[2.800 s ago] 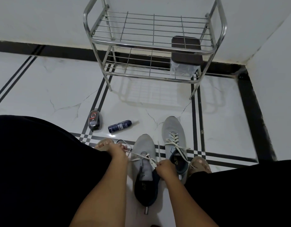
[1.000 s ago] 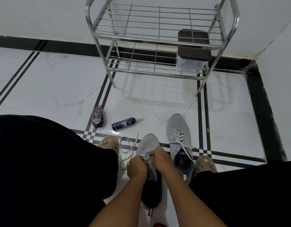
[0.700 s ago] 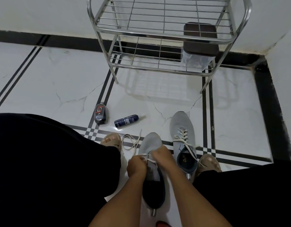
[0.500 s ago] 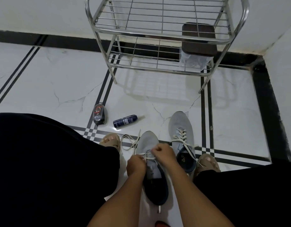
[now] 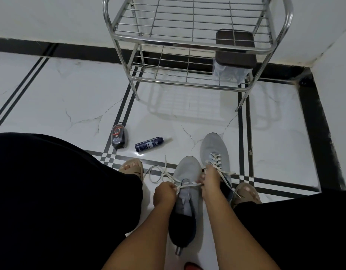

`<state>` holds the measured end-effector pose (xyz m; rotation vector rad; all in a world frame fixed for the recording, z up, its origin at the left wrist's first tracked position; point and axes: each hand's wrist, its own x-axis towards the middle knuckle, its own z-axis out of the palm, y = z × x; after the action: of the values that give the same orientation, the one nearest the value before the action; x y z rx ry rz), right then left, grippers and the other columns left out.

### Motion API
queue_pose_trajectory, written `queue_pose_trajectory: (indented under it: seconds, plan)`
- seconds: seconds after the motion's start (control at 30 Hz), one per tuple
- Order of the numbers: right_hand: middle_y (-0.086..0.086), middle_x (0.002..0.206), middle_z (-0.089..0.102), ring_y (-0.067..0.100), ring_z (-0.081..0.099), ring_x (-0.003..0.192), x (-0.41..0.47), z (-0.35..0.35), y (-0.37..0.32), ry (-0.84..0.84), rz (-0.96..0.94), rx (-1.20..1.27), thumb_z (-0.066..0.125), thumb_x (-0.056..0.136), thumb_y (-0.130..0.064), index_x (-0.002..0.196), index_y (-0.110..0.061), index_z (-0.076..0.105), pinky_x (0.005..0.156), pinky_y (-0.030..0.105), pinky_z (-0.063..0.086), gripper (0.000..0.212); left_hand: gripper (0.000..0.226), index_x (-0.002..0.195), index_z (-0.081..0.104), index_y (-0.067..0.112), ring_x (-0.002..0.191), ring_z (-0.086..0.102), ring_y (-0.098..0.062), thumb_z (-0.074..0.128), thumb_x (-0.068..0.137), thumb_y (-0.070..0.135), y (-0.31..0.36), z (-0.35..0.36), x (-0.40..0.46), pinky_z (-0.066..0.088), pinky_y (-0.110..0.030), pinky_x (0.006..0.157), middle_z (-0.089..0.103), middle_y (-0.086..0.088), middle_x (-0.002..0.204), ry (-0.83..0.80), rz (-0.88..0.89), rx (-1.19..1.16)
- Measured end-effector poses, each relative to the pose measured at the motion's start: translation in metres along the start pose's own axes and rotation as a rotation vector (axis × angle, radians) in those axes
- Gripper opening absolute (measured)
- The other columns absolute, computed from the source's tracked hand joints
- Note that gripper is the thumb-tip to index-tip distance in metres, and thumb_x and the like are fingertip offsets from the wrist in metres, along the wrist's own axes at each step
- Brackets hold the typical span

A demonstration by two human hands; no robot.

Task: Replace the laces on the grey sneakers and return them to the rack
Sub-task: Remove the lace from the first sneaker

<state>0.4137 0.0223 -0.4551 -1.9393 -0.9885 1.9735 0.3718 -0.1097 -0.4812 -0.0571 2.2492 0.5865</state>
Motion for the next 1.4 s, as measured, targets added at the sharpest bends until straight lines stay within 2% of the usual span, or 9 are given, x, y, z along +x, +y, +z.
queue_pose_trajectory:
  seconds: [0.13,0.23,0.37,0.57,0.87,1.03,1.2,1.3,1.4]
  plan:
    - [0.007,0.104,0.062,0.029,0.061,0.101,-0.003,0.0,0.028,-0.228,-0.455,-1.347,0.053,0.087,-0.024,0.111,-0.015,0.056,0.082,0.033,0.048,0.026,0.016,0.099,0.073,0.024,0.1,0.064,-0.024,0.061,0.089,0.025,0.001,0.004,-0.003,0.046,-0.025,0.079,0.07,-0.004,0.107,-0.021,0.026,0.037]
    - [0.009,0.11,0.066,0.028,0.063,0.104,-0.014,-0.008,0.047,-0.197,-0.577,-1.67,0.049,0.091,-0.016,0.105,-0.017,0.067,0.081,0.032,0.05,0.023,0.018,0.102,0.073,0.024,0.1,0.063,-0.024,0.061,0.089,0.023,-0.004,0.005,-0.004,0.042,-0.024,0.075,0.07,-0.005,0.109,-0.014,0.006,0.043]
    - [0.004,0.077,0.062,0.024,0.062,0.08,-0.017,-0.003,0.043,-0.235,-0.249,-1.141,0.058,0.084,-0.023,0.057,-0.021,0.061,0.075,0.036,0.054,0.028,0.018,0.101,0.072,0.023,0.101,0.062,-0.026,0.06,0.088,0.023,-0.004,0.003,-0.003,0.04,-0.024,0.074,0.068,-0.006,0.111,-0.011,-0.005,0.034]
    - [0.001,0.047,0.045,0.012,0.034,0.035,-0.015,-0.013,-0.02,-0.018,0.106,0.641,0.039,0.086,-0.008,0.062,-0.014,0.039,0.055,0.026,0.042,0.025,0.02,0.104,0.071,0.023,0.105,0.062,-0.027,0.059,0.088,0.022,-0.009,0.0,-0.001,0.048,-0.028,0.084,0.067,-0.007,0.115,0.02,-0.052,0.005]
    - [0.007,0.104,0.06,0.029,0.063,0.093,-0.026,-0.005,0.045,-0.329,-0.627,-1.558,0.055,0.086,-0.027,0.095,-0.021,0.068,0.078,0.032,0.049,0.017,0.024,0.105,0.072,0.02,0.104,0.062,-0.026,0.056,0.087,0.02,-0.007,0.0,-0.001,0.046,-0.027,0.082,0.067,-0.007,0.113,0.017,-0.038,0.047]
    - [0.012,0.107,0.06,0.031,0.061,0.097,-0.015,0.0,0.042,-0.223,-0.348,-1.285,0.048,0.091,-0.022,0.099,-0.015,0.067,0.081,0.034,0.05,0.022,0.024,0.104,0.072,0.02,0.104,0.062,-0.027,0.057,0.086,0.02,-0.008,0.0,-0.002,0.046,-0.027,0.082,0.067,-0.007,0.114,-0.006,-0.054,0.053]
    - [0.008,0.066,0.048,0.017,0.046,0.05,-0.008,0.0,-0.008,-0.128,0.053,0.106,0.041,0.095,-0.012,0.076,-0.01,0.051,0.049,0.025,0.038,0.022,0.028,0.112,0.069,0.018,0.108,0.06,-0.027,0.052,0.09,0.021,-0.007,-0.001,-0.002,0.047,-0.03,0.086,0.064,-0.008,0.119,0.006,-0.045,0.094]
    - [0.006,0.07,0.052,0.01,0.048,0.044,-0.015,-0.004,-0.02,-0.029,-0.121,0.055,0.048,0.095,-0.012,0.091,-0.007,0.055,0.038,0.018,0.037,0.01,0.03,0.111,0.068,0.018,0.108,0.061,-0.026,0.049,0.089,0.026,-0.005,0.0,-0.004,0.049,-0.032,0.085,0.065,-0.006,0.118,-0.008,-0.025,0.181]
    - [0.009,0.118,0.059,0.024,0.063,0.098,-0.012,-0.01,-0.005,0.006,-0.233,-0.238,0.054,0.094,-0.024,0.127,-0.008,0.052,0.077,0.031,0.05,0.037,0.024,0.108,0.062,0.02,0.105,0.06,-0.024,0.046,0.092,0.028,0.0,0.002,-0.009,0.044,-0.03,0.076,0.062,-0.001,0.114,0.053,0.096,0.24]
